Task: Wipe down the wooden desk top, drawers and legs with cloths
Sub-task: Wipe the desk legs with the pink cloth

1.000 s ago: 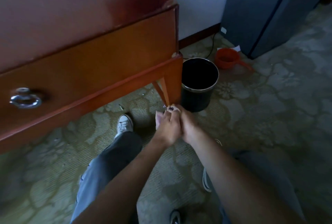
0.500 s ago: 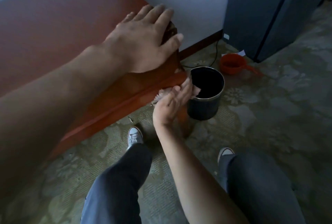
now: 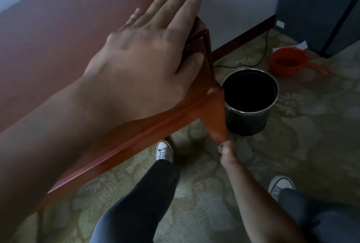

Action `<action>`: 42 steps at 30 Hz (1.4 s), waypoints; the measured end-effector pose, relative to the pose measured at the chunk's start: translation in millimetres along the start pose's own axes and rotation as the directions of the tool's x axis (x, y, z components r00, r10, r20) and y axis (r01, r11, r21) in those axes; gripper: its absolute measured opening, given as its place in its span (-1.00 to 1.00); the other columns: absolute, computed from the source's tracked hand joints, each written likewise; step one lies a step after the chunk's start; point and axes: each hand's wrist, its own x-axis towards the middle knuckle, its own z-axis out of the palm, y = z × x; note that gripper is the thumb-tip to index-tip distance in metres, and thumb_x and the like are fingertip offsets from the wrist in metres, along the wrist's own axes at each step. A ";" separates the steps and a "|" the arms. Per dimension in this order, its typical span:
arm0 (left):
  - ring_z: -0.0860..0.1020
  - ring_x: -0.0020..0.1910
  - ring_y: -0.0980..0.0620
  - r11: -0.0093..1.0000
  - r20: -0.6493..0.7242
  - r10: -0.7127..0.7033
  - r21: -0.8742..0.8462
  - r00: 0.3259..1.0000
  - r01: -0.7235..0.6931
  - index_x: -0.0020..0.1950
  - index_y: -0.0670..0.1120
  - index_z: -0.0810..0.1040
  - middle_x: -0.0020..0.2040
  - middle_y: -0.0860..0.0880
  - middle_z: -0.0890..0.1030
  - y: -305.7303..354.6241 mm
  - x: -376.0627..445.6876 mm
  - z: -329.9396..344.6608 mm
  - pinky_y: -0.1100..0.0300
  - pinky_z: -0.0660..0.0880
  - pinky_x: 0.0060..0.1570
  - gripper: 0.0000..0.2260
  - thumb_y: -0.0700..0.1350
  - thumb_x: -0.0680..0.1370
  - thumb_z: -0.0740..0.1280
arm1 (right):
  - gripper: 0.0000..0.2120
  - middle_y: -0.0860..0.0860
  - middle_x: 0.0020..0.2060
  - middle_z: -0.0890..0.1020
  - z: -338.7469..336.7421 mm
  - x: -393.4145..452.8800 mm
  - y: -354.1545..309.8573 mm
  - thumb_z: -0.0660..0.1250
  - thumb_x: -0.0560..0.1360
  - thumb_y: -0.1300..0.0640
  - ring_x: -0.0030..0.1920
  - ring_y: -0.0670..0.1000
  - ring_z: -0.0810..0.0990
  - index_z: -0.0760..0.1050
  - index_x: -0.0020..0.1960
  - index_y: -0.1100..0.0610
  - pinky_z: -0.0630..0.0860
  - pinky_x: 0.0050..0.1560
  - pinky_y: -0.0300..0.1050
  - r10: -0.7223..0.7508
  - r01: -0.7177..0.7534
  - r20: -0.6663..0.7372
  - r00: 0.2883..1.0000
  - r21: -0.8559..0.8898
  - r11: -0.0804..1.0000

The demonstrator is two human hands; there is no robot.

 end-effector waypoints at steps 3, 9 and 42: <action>-0.06 0.67 0.01 1.000 0.036 -0.014 0.001 0.999 0.014 0.70 0.03 -0.12 0.71 0.01 -0.05 2.3 0.9 -4.2 0.09 -0.11 0.59 -0.30 0.26 0.64 0.02 | -0.70 -0.09 -0.58 0.31 3.7 -58.3 -43.5 0.05 0.66 0.27 -0.65 -0.18 0.19 0.47 -0.14 0.10 0.11 -0.61 -0.36 0.018 -0.020 0.076 0.997 0.036 0.999; -0.13 0.66 0.08 0.998 0.104 -0.058 -0.013 0.993 0.060 0.70 0.04 -0.16 0.70 0.05 -0.11 9.6 -1.4 -9.7 0.09 -0.14 0.61 -0.28 0.27 0.63 0.01 | -0.57 -0.05 -0.55 0.33 17.0 -206.9 -139.7 0.04 0.72 0.18 -0.57 -0.05 0.28 0.49 -0.25 0.00 0.24 -0.52 -0.24 -0.433 0.388 0.432 0.791 0.193 0.901; -0.01 0.68 0.00 0.956 0.115 -0.244 -0.137 0.963 0.259 0.68 -0.17 0.07 0.69 -0.09 0.04 39.8 -7.6 -17.3 0.00 0.01 0.62 -0.26 0.14 0.58 0.12 | -0.62 -0.04 0.24 0.60 5.7 -266.3 -215.2 0.03 0.73 -0.02 0.25 -0.13 0.57 0.51 0.35 0.10 0.48 0.27 -0.19 -0.374 0.655 0.769 0.518 -0.076 0.752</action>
